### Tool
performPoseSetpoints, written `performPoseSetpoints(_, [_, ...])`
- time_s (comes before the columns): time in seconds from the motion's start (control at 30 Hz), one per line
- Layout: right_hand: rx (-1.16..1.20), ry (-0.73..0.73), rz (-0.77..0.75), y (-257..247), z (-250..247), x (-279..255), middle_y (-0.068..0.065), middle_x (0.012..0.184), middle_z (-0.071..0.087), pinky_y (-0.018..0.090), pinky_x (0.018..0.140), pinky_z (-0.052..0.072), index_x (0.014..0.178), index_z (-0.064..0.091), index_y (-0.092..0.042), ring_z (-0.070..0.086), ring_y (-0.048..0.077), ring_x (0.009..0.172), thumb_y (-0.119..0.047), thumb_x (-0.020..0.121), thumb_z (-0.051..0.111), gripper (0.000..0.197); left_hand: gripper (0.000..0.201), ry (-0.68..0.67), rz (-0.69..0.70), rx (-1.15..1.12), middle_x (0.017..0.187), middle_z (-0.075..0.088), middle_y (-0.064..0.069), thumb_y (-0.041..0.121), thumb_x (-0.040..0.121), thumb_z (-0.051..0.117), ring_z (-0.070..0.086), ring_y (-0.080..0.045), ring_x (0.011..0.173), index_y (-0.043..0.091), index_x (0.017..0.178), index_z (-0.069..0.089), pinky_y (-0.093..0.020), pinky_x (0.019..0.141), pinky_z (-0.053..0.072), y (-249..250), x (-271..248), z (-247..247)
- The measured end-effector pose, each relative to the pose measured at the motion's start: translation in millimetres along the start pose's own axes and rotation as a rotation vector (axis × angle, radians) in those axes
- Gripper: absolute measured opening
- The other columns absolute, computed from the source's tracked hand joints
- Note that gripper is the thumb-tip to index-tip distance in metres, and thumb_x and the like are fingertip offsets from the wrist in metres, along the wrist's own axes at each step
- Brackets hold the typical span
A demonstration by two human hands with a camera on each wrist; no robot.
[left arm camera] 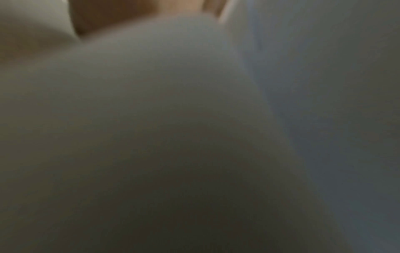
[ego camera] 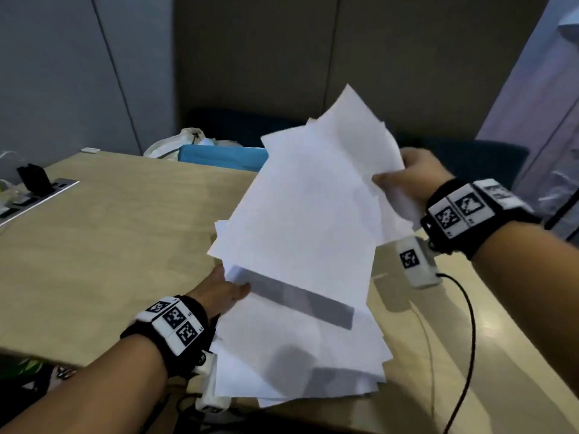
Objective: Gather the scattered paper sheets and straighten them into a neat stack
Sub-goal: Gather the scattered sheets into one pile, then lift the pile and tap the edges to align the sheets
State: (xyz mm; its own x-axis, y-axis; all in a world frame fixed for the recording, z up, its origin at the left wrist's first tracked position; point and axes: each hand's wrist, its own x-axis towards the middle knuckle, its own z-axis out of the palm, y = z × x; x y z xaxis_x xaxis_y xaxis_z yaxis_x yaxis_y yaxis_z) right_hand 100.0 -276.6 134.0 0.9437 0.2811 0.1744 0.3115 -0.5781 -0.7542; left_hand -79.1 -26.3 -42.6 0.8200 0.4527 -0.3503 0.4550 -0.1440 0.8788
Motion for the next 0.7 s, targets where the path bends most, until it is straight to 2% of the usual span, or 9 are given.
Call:
performPoseSetpoints(0.1, [-0.233,-0.131,0.069,25,48,-7,0.009,0.093,0.064,0.023,0.065,0.040,0.100,0.065,-0.010,0.056,0.021,0.073,-0.018,0.081,0.069,0.020,0.053,0.068,-0.033,-0.021,0.139,0.051,-0.012,0.042,0.097,0.045,0.049,-0.030,0.127,0.009,0.140,0.043,-0.037,0.106,0.039,2,1,-2])
performPoseSetpoints(0.17, [-0.275,-0.192,0.089,39,76,-8,0.013,0.100,0.067,0.026,0.071,0.040,0.106,0.065,-0.009,0.055,0.022,0.080,-0.015,0.080,0.070,0.027,0.066,0.016,-0.113,-0.251,0.138,0.056,-0.005,0.068,0.087,0.042,0.054,-0.027,0.125,0.021,0.131,0.054,-0.042,0.108,0.040,1,1,-4])
performPoseSetpoints(0.23, [-0.304,-0.223,0.104,47,93,-8,0.014,0.104,0.068,0.028,0.073,0.040,0.107,0.066,-0.008,0.055,0.022,0.083,-0.015,0.079,0.072,0.030,0.062,-0.034,-0.151,-0.462,0.125,0.067,-0.002,0.075,0.079,0.047,0.062,-0.025,0.115,0.031,0.119,0.063,-0.045,0.104,0.044,4,-6,-6])
performPoseSetpoints(0.3, [-0.330,-0.276,0.106,53,103,-7,0.012,0.102,0.068,0.027,0.074,0.040,0.106,0.066,-0.009,0.055,0.022,0.084,-0.019,0.076,0.076,0.033,0.058,-0.108,-0.193,-0.492,0.118,0.069,0.000,0.070,0.075,0.061,0.063,-0.025,0.112,0.033,0.120,0.062,-0.041,0.100,0.046,6,-13,-4])
performPoseSetpoints(0.4, [-0.343,-0.291,0.121,58,106,-6,0.004,0.091,0.061,0.025,0.071,0.039,0.099,0.063,-0.012,0.054,0.022,0.083,-0.022,0.075,0.076,0.029,0.043,-0.007,-0.096,-0.229,0.124,0.059,-0.004,0.026,0.095,0.055,0.056,-0.024,0.109,0.010,0.134,0.048,-0.027,0.087,0.042,9,-14,-5])
performPoseSetpoints(0.47, [-0.315,-0.217,0.180,63,100,-5,0.004,0.090,0.058,0.024,0.063,0.038,0.093,0.057,-0.015,0.053,0.022,0.080,-0.016,0.082,0.069,0.016,0.024,0.083,-0.054,0.016,0.115,0.054,-0.006,0.015,0.099,0.043,0.047,-0.021,0.100,0.005,0.119,0.050,-0.019,0.075,0.029,10,-12,-7])
performPoseSetpoints(0.53, [-0.352,-0.214,0.234,69,89,-6,0.007,0.092,0.056,0.024,0.067,0.037,0.092,0.054,-0.014,0.052,0.024,0.083,-0.010,0.087,0.060,0.009,0.011,0.081,-0.049,0.106,0.108,0.048,-0.009,0.013,0.101,0.038,0.043,-0.020,0.096,0.007,0.100,0.047,-0.020,0.061,0.024,12,-10,-7])
performPoseSetpoints(0.6, [-0.392,-0.274,0.295,76,80,-11,0.007,0.087,0.055,0.027,0.069,0.036,0.087,0.054,-0.011,0.050,0.024,0.084,-0.006,0.089,0.056,0.006,0.011,0.072,-0.062,0.138,0.115,0.050,-0.011,0.012,0.101,0.035,0.047,-0.023,0.103,0.006,0.101,0.045,-0.018,0.064,0.025,14,-10,-7])
performPoseSetpoints(0.7, [-0.387,-0.433,0.346,87,85,-28,0.006,0.054,0.053,0.028,0.058,0.037,0.066,0.052,-0.006,0.050,0.025,0.058,0.002,0.084,0.050,0.021,0.034,0.076,-0.071,0.067,0.139,0.049,-0.010,0.019,0.101,0.040,0.047,-0.025,0.120,0.006,0.131,0.044,-0.022,0.088,0.031,16,-14,-4])
